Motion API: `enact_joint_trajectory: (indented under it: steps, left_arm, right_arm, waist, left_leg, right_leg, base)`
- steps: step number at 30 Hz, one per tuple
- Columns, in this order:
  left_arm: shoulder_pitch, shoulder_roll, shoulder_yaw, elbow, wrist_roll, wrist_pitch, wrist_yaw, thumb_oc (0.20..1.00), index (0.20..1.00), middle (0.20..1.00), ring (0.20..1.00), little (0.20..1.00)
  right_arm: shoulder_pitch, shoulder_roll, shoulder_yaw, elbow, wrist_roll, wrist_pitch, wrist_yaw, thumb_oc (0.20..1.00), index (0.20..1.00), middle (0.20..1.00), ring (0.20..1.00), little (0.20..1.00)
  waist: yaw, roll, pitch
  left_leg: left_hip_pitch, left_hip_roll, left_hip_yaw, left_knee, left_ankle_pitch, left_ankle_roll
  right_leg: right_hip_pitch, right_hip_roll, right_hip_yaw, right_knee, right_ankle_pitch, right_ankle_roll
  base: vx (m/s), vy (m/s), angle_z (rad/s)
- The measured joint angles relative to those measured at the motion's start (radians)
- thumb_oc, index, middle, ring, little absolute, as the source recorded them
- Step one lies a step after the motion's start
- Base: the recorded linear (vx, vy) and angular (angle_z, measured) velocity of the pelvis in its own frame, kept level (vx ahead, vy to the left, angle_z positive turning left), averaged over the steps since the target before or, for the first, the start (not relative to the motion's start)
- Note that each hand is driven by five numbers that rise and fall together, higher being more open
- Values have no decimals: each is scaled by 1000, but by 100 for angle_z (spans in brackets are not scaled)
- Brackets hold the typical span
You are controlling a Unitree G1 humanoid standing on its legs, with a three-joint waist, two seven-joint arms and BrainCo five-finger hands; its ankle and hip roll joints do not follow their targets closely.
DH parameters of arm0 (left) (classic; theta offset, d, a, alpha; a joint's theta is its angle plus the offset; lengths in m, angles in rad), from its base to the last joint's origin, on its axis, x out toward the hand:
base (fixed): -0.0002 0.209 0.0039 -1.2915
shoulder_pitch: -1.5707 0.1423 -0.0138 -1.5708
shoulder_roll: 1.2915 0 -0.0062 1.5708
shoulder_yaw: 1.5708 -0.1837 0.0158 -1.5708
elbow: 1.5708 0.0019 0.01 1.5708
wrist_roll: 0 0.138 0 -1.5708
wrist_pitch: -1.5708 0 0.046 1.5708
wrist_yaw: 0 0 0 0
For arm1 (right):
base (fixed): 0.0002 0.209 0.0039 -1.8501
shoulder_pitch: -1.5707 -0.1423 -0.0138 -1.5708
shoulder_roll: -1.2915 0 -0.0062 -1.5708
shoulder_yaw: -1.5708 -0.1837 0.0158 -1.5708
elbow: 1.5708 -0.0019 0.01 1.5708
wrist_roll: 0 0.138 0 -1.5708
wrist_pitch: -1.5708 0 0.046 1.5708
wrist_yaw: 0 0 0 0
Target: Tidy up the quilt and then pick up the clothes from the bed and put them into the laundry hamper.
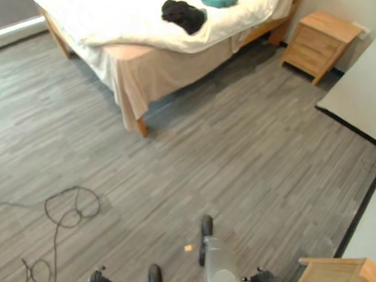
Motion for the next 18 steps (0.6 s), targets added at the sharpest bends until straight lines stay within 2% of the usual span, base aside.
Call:
enact_joint_trajectory:
  steps: [1, 2, 3, 4, 5, 6, 7, 8, 9, 10, 11, 12, 13, 15, 16, 17, 18]
  left_arm:
    - [0, 3, 0, 6, 18, -4, 0, 1000, 1000, 1000, 1000, 1000]
    - [12, 4, -6, 12, 29, -5, -3, 1000, 1000, 1000, 1000, 1000]
    - [22, -13, -3, 34, 32, -7, -5, 1000, 1000, 1000, 1000, 1000]
    - [24, -22, 2, 32, 32, -14, -4, 1000, 1000, 1000, 1000, 1000]
    - [24, -21, 17, 31, 31, -23, -4, 1000, 1000, 1000, 1000, 1000]
    - [26, -23, 29, 29, 25, -27, -3, 1000, 1000, 1000, 1000, 1000]
    - [27, -18, 40, 31, 14, -27, 5, 1000, 1000, 1000, 1000, 1000]
    - [41, -22, 48, -8, 12, -20, 3, 1000, 1000, 1000, 1000, 1000]
    - [32, -20, 48, -36, 11, -22, 5, 1000, 1000, 1000, 1000, 1000]
    - [-5, -11, 45, -68, -17, -28, 14, 1000, 1000, 1000, 1000, 1000]
    - [-9, 11, 42, -66, -27, -27, 18, 1000, 1000, 1000, 1000, 1000]
    - [-6, 33, 39, -65, -31, -24, 28, 1000, 1000, 1000, 1000, 1000]
    - [-6, 33, 40, -63, -50, -24, 34, 1000, 1000, 1000, 1000, 1000]
    - [3, 27, 39, -85, -65, -26, 40, 1000, 1000, 1000, 1000, 1000]
    - [12, 19, 38, -77, -67, -22, 40, 1000, 1000, 1000, 1000, 1000]
    - [23, 17, 48, -65, -67, -23, 41, 1000, 1000, 1000, 1000, 1000]
    - [27, 15, 60, -48, -67, -22, 42, 1000, 1000, 1000, 1000, 1000]
  right_arm:
    - [-2, 4, -1, 26, 2, 18, 0, 1000, 1000, 1000, 1000, 1000]
    - [3, 6, 2, 39, 2, 11, 0, 1000, 1000, 1000, 1000, 1000]
    - [51, 3, 0, 47, 1, 15, 1, 1000, 1000, 1000, 1000, 1000]
    - [44, -4, 1, 69, -2, 13, 2, 1000, 1000, 1000, 1000, 1000]
    - [23, 0, 2, 99, -2, 28, 11, 1000, 1000, 1000, 1000, 1000]
    - [29, 1, -1, 99, -2, 32, 20, 1000, 1000, 1000, 1000, 1000]
    - [40, -14, 13, 84, -3, 20, 19, 1000, 1000, 1000, 1000, 1000]
    - [32, -56, 30, 43, -3, 12, 15, 1000, 1000, 1000, 1000, 1000]
    - [14, -69, 30, 31, -2, 12, 12, 1000, 1000, 1000, 1000, 1000]
    - [-17, -72, 33, 36, -3, 18, 4, 1000, 1000, 1000, 1000, 1000]
    - [-55, -69, 51, 47, -3, 19, -5, 1000, 1000, 1000, 1000, 1000]
    - [-85, -65, 81, 44, -4, 14, -6, 1000, 1000, 1000, 1000, 1000]
    - [-93, -68, 95, 32, -4, 10, -9, 1000, 1000, 1000, 1000, 1000]
    - [-112, -75, 111, 19, -4, 9, -9, 1000, 1000, 1000, 1000, 1000]
    - [-118, -74, 109, 18, -4, 10, -9, 1000, 1000, 1000, 1000, 1000]
    - [-119, -67, 111, 21, -4, 11, -9, 1000, 1000, 1000, 1000, 1000]
    - [-101, -61, 110, 25, -4, 10, -8, 1000, 1000, 1000, 1000, 1000]
  waist:
    - [-9, 1, 0]
    - [-24, 1, -5]
    - [-48, 39, -14]
    - [-52, 67, -10]
    - [-52, 61, -4]
    - [-47, 44, -12]
    - [-18, 30, -41]
    - [5, 56, -57]
    - [8, 53, -46]
    - [28, 37, -15]
    - [53, 5, -11]
    - [65, -29, -12]
    - [71, -37, -21]
    - [84, -20, -27]
    - [92, 6, -24]
    - [105, 1, -30]
    - [104, -4, -38]
  left_leg:
    - [28, 9, -1, -17, -4, -7]
    - [53, 24, -12, -31, -20, -32]
    - [103, 70, -49, -33, -49, -66]
    - [110, 106, -63, 19, -58, -87]
    - [43, 130, -66, 205, -85, -154]
    - [-52, 134, -89, 438, -71, -184]
    - [-131, 131, -88, 620, -38, -216]
    - [-281, 141, -162, 861, 181, -219]
    - [-375, 135, -186, 986, 345, -225]
    - [-486, 129, -157, 1131, 383, -229]
    - [-513, 120, -100, 1106, 308, -197]
    - [-517, 102, -8, 978, 227, -158]
    - [-501, 95, 61, 793, 186, -157]
    - [-483, 92, 124, 482, 181, -160]
    - [-436, 95, 152, 196, 213, -136]
    - [-411, 94, 181, 76, 216, -130]
    - [-374, 80, 226, 3, 208, -120]
  right_leg:
    - [10, 6, 6, -25, 9, 10]
    - [30, 13, 34, -1, 11, 6]
    - [74, 65, 44, 24, 59, -9]
    - [93, 99, 32, 48, 62, -15]
    - [119, 119, 44, 62, 64, -21]
    - [155, 121, 41, 49, 62, -34]
    - [190, 118, 4, 19, 96, -87]
    - [218, 160, -23, 27, 81, -147]
    - [219, 161, -24, 42, 76, -194]
    - [241, 157, -34, 51, 78, -264]
    - [271, 144, -18, 34, 66, -256]
    - [322, 133, -1, -9, 69, -238]
    - [355, 140, 2, -43, 69, -215]
    - [413, 177, 1, -104, 43, -186]
    - [454, 230, -16, -99, 47, -185]
    - [481, 245, -42, -100, 12, -165]
    - [508, 252, -55, -102, -13, -173]
  base:
    - [420, -76, 5]
    - [682, -230, 38]
    - [816, -323, 58]
    - [811, -324, 65]
    - [282, -219, 31]
    - [247, -243, -1]
    - [534, -400, -22]
    - [381, -275, -15]
    - [468, -178, 0]
    - [366, -12, -7]
    - [554, 18, -41]
    - [804, 154, -48]
    - [625, 146, -40]
    - [623, 163, -14]
    - [606, 144, -11]
    - [712, 172, -11]
    - [309, 98, 8]
